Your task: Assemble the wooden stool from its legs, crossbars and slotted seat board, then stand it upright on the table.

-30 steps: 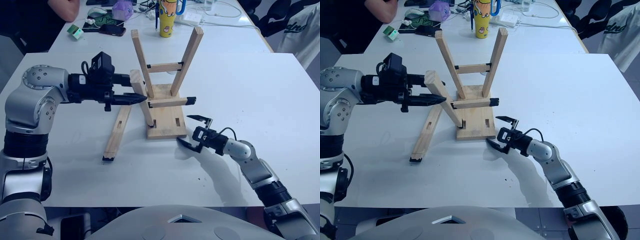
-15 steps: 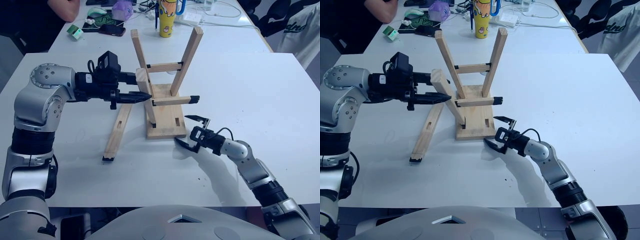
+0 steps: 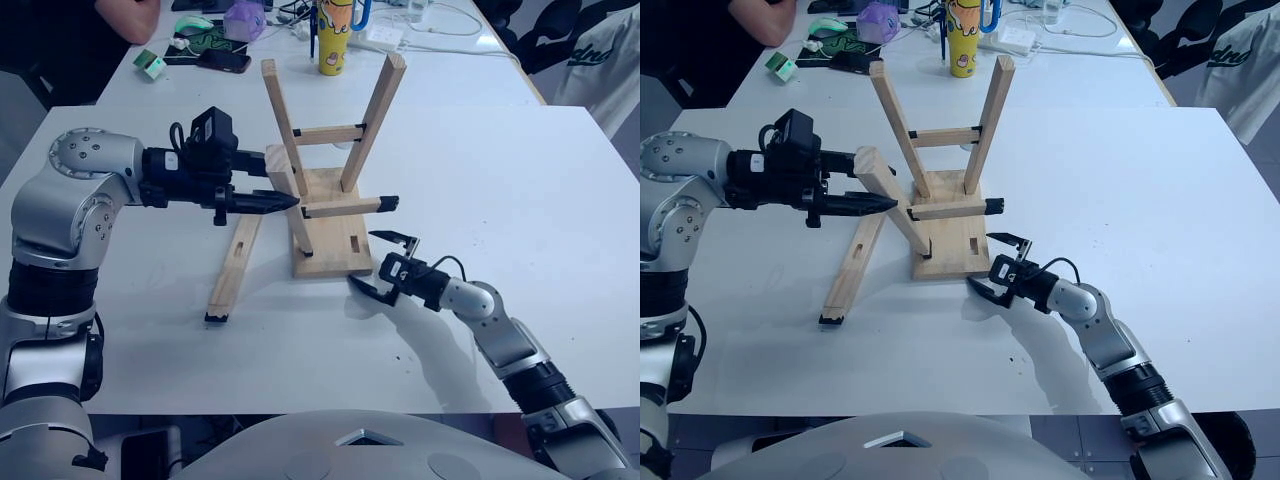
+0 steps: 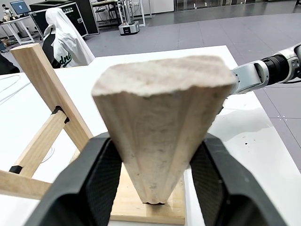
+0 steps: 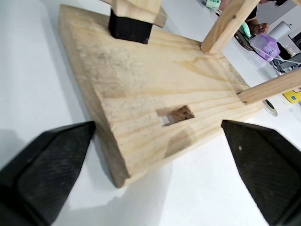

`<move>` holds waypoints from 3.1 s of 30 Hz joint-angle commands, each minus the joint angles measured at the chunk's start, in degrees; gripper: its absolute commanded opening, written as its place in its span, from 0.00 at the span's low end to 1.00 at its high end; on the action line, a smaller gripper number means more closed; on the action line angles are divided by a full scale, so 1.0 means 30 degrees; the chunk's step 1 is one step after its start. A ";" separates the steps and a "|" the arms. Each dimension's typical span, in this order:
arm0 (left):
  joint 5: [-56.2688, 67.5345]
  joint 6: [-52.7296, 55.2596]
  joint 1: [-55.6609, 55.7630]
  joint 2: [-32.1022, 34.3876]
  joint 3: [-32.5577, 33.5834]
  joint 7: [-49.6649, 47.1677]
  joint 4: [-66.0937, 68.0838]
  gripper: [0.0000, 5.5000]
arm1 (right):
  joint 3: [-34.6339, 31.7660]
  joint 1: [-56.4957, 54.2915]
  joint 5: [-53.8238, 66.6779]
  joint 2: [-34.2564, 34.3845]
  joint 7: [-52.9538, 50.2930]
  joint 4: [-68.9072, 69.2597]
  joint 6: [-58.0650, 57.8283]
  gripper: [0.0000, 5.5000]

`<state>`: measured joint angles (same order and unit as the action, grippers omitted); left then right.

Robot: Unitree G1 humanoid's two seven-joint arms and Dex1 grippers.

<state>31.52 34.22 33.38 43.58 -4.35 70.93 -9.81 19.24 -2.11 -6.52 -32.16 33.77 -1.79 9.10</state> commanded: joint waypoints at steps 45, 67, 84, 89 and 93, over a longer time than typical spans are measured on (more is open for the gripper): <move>-0.2895 -0.1908 -0.0629 -0.0470 -0.2988 0.0382 0.1905 0.38 | 0.0879 0.1898 -0.0091 0.1108 0.0052 -0.0038 -0.2873 0.91; -0.1963 -0.3231 0.0504 -0.1643 -0.1600 -0.0991 0.3842 0.49 | 0.0350 0.1778 0.1711 0.3332 -0.0360 -0.0293 -0.3986 0.91; -0.1050 -0.1882 -0.9311 -0.4215 0.5563 -1.0349 -0.2190 0.66 | -0.0423 -0.0143 -0.0993 0.3748 -0.4102 -0.3133 -0.2710 0.91; -0.5093 -0.2196 -1.3916 -0.7598 0.2282 -1.6171 -0.4756 0.66 | -0.0626 0.0296 0.0010 0.3789 -0.3296 -0.2807 -0.2668 0.91; -0.8487 -0.1654 -1.4783 -0.8499 0.1108 -1.9788 -0.5756 0.75 | -0.0736 0.0891 0.0742 0.3730 -0.2514 -0.2268 -0.2903 0.91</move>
<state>10.26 27.78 -10.16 18.61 0.24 15.96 -25.00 16.33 -2.52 -3.64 -19.51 24.05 -7.18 3.57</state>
